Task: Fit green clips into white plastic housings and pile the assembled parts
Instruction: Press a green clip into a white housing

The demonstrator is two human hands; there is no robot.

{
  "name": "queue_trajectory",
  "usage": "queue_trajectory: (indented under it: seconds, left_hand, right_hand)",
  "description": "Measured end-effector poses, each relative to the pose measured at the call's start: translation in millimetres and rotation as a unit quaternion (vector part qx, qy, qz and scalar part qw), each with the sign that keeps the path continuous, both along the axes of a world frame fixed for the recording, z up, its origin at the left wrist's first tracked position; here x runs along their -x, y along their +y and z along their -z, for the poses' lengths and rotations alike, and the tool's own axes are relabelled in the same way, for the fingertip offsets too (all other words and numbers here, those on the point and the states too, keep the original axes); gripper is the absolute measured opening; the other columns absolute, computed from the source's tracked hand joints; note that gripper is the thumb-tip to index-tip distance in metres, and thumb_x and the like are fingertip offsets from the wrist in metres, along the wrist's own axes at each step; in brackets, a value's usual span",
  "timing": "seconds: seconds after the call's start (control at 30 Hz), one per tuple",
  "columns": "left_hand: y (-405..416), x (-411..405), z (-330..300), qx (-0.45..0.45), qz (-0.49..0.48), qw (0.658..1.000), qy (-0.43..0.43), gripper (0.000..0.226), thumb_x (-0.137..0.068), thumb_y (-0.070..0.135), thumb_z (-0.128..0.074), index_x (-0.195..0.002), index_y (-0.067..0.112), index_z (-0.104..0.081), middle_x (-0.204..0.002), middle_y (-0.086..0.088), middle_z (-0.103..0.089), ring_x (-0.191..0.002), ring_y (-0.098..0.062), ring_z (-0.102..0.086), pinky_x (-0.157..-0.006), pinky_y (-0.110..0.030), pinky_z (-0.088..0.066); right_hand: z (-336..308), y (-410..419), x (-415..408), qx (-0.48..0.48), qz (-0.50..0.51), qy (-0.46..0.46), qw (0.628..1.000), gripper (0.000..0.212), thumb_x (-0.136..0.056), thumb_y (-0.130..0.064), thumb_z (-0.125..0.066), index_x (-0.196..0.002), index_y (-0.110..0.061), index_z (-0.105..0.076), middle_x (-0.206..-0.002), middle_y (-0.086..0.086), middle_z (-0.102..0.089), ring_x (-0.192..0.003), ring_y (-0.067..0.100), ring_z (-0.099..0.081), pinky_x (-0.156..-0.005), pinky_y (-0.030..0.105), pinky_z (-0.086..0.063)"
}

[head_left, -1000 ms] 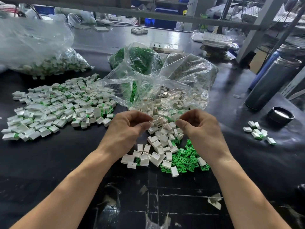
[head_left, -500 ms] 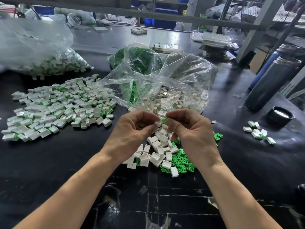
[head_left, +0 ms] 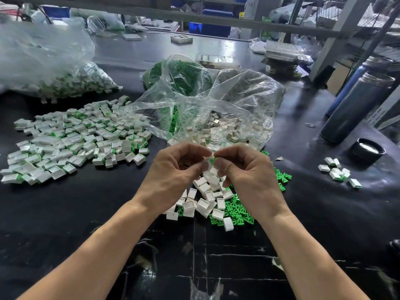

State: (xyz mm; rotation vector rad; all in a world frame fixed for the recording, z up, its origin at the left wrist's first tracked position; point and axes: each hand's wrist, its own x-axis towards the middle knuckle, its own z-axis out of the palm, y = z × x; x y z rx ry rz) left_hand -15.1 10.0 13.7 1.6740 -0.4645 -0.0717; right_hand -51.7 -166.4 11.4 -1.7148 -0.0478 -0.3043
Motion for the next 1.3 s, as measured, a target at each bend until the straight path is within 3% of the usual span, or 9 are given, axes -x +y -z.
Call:
queue_trajectory:
  seconds: [0.17, 0.3, 0.43, 0.7, 0.97, 1.1, 1.3]
  left_hand:
    - [0.5, -0.6, 1.2, 0.007, 0.0, 1.0, 0.003, 0.022, -0.088, 0.007, -0.075, -0.106, 0.02, -0.074, -0.092, -0.001, -0.075, -0.083, -0.018, -0.069, -0.079, -0.032, -0.062]
    - [1.5, -0.7, 2.5, 0.019, -0.003, 1.0, 0.017, 0.021, -0.085, 0.014, -0.076, -0.105, 0.018, -0.074, -0.094, 0.0, -0.076, -0.086, -0.013, -0.072, -0.08, -0.028, -0.061]
    - [-1.6, 0.1, 3.6, 0.038, -0.017, 0.996, 0.076, 0.02, -0.08, 0.026, -0.076, -0.098, 0.019, -0.076, -0.085, 0.0, -0.077, -0.075, -0.01, -0.072, -0.068, -0.024, -0.061]
    - [-2.8, 0.1, 2.7, 0.064, -0.007, 0.996, 0.068, 0.014, -0.083, 0.018, -0.077, -0.095, 0.01, -0.075, -0.081, -0.003, -0.076, -0.07, -0.015, -0.069, -0.068, -0.027, -0.062]
    - [-3.7, 3.1, -2.0, 0.064, -0.012, 0.996, 0.066, 0.019, -0.079, 0.024, -0.077, -0.094, 0.013, -0.075, -0.078, 0.001, -0.075, -0.069, -0.012, -0.067, -0.068, -0.026, -0.061]
    - [-3.7, 4.0, -1.0, 0.035, -0.026, 0.998, 0.05, 0.007, -0.086, 0.012, -0.078, -0.093, 0.013, -0.076, -0.075, 0.002, -0.073, -0.067, -0.014, -0.066, -0.067, -0.033, -0.061]
    - [-3.7, 5.6, 0.6, -0.006, -0.055, 0.998, 0.014, 0.01, -0.089, 0.003, -0.075, -0.086, 0.013, -0.076, -0.074, 0.001, -0.072, -0.065, -0.011, -0.066, -0.062, -0.029, -0.062]
  right_hand:
    - [1.3, -0.2, -0.9, 0.005, -0.009, -0.002, 1.0, 0.016, -0.092, -0.006, -0.076, -0.094, -0.022, -0.075, -0.081, 0.0, -0.076, -0.069, 0.013, -0.069, -0.058, 0.026, -0.057]
    - [1.9, -0.5, -1.4, 0.003, -0.014, -0.003, 1.0, 0.018, -0.091, -0.005, -0.076, -0.091, -0.023, -0.076, -0.08, -0.001, -0.075, -0.066, 0.011, -0.067, -0.057, 0.025, -0.055]
    - [2.6, -0.6, -1.5, 0.007, -0.015, -0.005, 1.0, 0.021, -0.092, -0.004, -0.075, -0.091, -0.025, -0.076, -0.079, -0.002, -0.075, -0.065, 0.01, -0.066, -0.056, 0.023, -0.055]
    - [4.3, 3.2, -2.1, -0.063, -0.005, 0.003, 0.998, 0.01, -0.096, -0.005, -0.071, -0.095, -0.014, -0.074, -0.074, 0.002, -0.073, -0.062, 0.014, -0.065, -0.053, 0.027, -0.055]
    - [4.6, 2.8, -1.4, -0.024, -0.013, -0.014, 1.0, 0.012, -0.092, -0.012, -0.074, -0.087, -0.022, -0.076, -0.074, -0.001, -0.072, -0.063, 0.014, -0.063, -0.054, 0.026, -0.054]
    - [5.5, 2.3, 0.0, 0.001, -0.006, -0.016, 1.0, 0.014, -0.09, -0.015, -0.075, -0.086, -0.029, -0.076, -0.075, -0.003, -0.072, -0.065, 0.013, -0.064, -0.056, 0.03, -0.055]
    - [5.0, 5.4, 0.6, 0.077, 0.015, -0.038, 0.996, 0.01, -0.086, -0.022, -0.075, -0.084, -0.031, -0.074, -0.077, -0.007, -0.071, -0.069, 0.01, -0.064, -0.065, 0.04, -0.059]
